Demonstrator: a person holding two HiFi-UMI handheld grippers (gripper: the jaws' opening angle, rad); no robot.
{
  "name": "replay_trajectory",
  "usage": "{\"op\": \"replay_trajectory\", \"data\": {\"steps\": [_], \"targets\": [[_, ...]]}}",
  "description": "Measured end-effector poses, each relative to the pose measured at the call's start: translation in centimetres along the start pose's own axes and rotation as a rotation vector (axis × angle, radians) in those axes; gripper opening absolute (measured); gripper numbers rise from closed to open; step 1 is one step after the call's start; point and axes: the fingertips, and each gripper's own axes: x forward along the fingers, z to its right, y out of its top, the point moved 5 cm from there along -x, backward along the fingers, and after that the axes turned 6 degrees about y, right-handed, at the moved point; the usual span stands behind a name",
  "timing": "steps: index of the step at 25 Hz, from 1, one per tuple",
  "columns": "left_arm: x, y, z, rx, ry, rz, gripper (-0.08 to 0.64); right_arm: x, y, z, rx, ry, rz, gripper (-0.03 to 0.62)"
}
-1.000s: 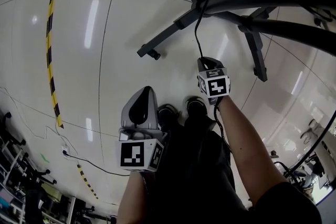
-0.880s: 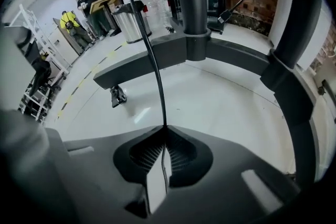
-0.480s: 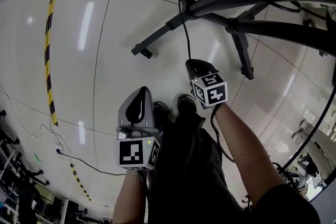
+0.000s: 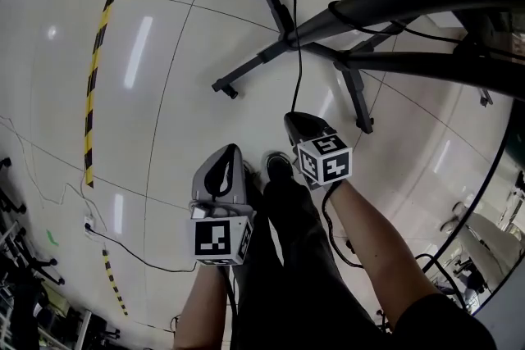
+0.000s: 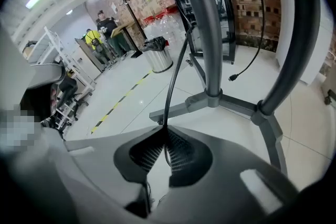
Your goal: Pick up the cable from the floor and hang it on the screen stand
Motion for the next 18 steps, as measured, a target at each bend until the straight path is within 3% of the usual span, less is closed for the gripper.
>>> {"op": "replay_trajectory", "data": {"steps": [4,7,18], "targets": [[-2.0,3.1,1.5,0.002,-0.021,0.025,0.003,-2.5,1.2,-2.6,-0.085,0.031,-0.036,0.018],[-3.2,4.7,2.3,0.012,-0.045,0.064,0.003,-4.5,2.3,-4.2,-0.089,0.074,-0.017,0.018],[-8.3,12.0,4.3,0.18,-0.107,0.128,0.004,-12.2,9.8,-10.1,-0.151,0.126,0.094,0.02]]}}
